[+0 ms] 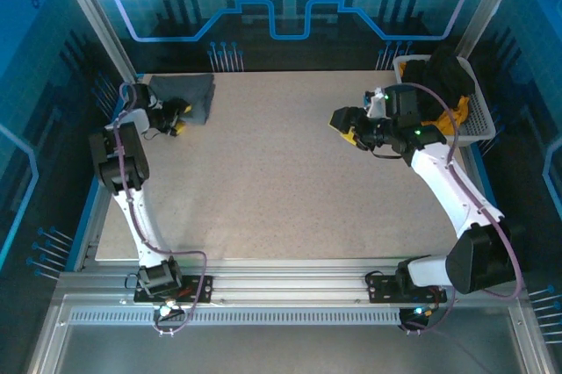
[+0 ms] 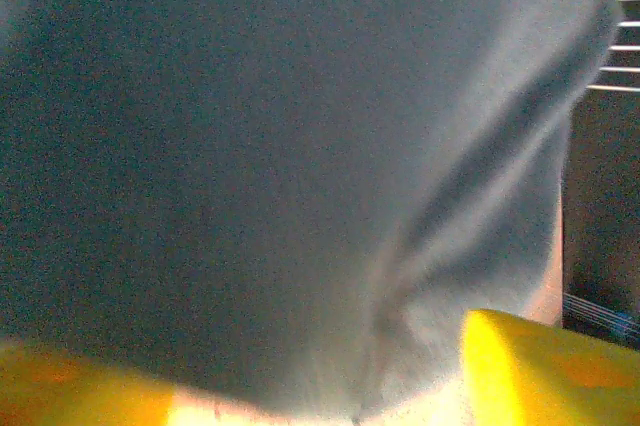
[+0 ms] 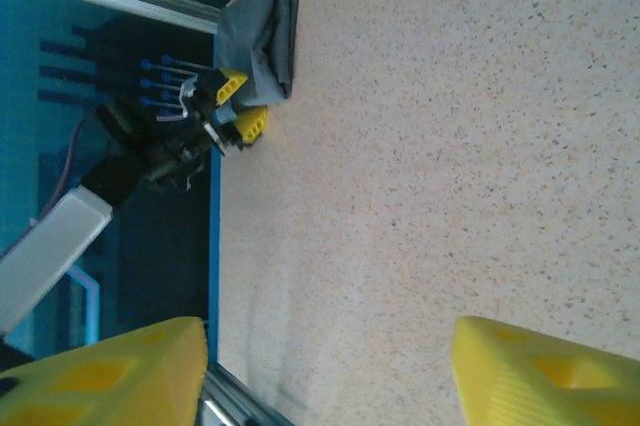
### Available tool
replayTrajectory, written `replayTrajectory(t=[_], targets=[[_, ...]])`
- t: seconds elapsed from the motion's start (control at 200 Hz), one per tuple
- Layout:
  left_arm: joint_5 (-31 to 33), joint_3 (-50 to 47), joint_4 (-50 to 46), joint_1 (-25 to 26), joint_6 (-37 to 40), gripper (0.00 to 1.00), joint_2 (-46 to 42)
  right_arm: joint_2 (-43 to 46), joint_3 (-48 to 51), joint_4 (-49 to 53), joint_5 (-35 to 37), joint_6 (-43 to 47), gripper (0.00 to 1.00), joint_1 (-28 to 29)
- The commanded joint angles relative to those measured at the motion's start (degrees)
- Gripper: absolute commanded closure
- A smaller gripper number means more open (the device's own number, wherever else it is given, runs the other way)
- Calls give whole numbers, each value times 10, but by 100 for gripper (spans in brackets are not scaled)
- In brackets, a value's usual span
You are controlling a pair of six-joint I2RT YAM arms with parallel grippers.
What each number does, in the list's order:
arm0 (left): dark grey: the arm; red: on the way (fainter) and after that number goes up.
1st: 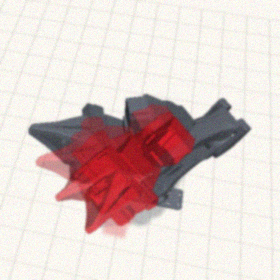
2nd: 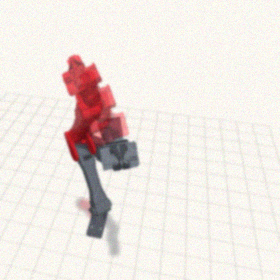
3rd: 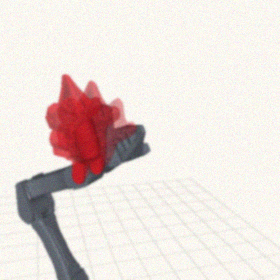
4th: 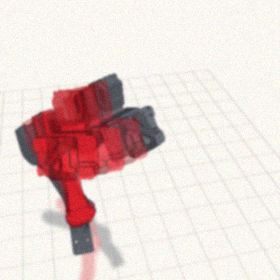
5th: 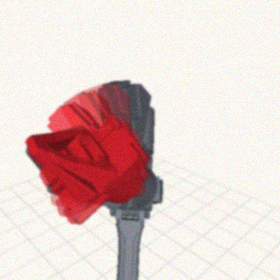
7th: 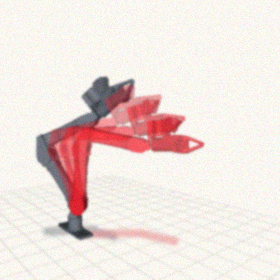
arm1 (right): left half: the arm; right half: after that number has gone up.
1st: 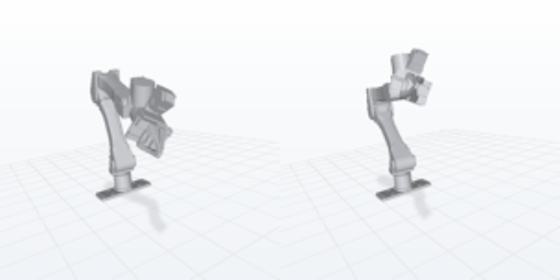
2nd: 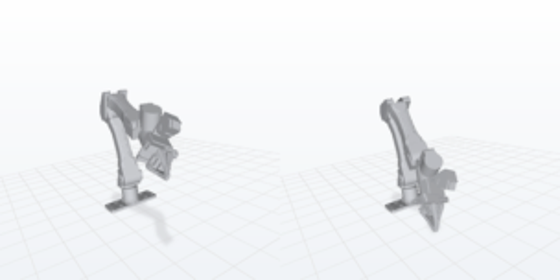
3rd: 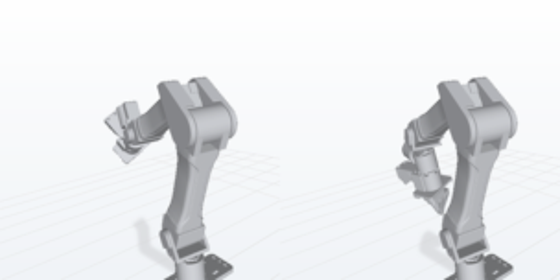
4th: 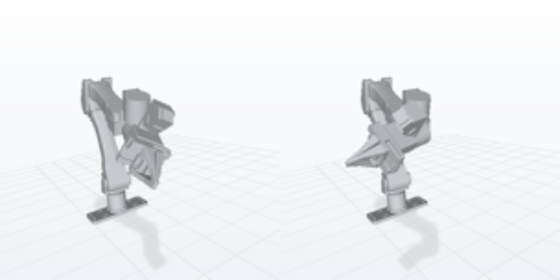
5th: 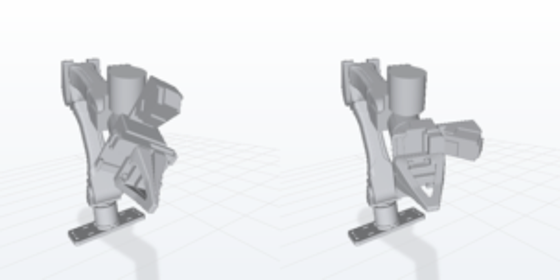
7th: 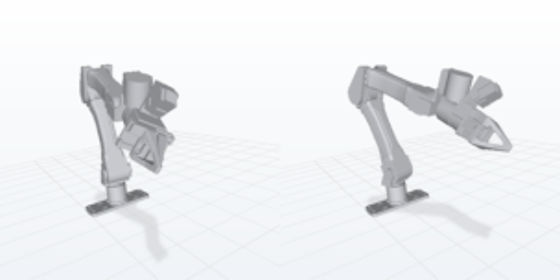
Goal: Fold and stack the t-shirts
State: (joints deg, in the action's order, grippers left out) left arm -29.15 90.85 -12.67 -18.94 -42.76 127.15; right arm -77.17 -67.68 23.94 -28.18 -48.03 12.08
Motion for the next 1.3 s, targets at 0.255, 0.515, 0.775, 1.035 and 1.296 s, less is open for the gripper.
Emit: replayTrajectory(t=[0.255, 0.515, 0.775, 1.035, 1.296], targets=[[252, -266, 29, 152, -81, 1, -453, 16, -76, 63, 155, 16, 0, -20], [647, -304, -162, 318, -46, 1, -637, 79, -46, 63, 265, 98, 0, -34], [660, -638, 130, 318, 326, 1, -828, 179, 237, -173, 477, 359, 0, 8], [539, -718, 283, 237, 335, 1, -706, 130, 357, -277, 498, 387, 0, -34], [460, -707, 486, 177, 319, 1, -536, 34, 395, -456, 396, 407, 0, -94]])
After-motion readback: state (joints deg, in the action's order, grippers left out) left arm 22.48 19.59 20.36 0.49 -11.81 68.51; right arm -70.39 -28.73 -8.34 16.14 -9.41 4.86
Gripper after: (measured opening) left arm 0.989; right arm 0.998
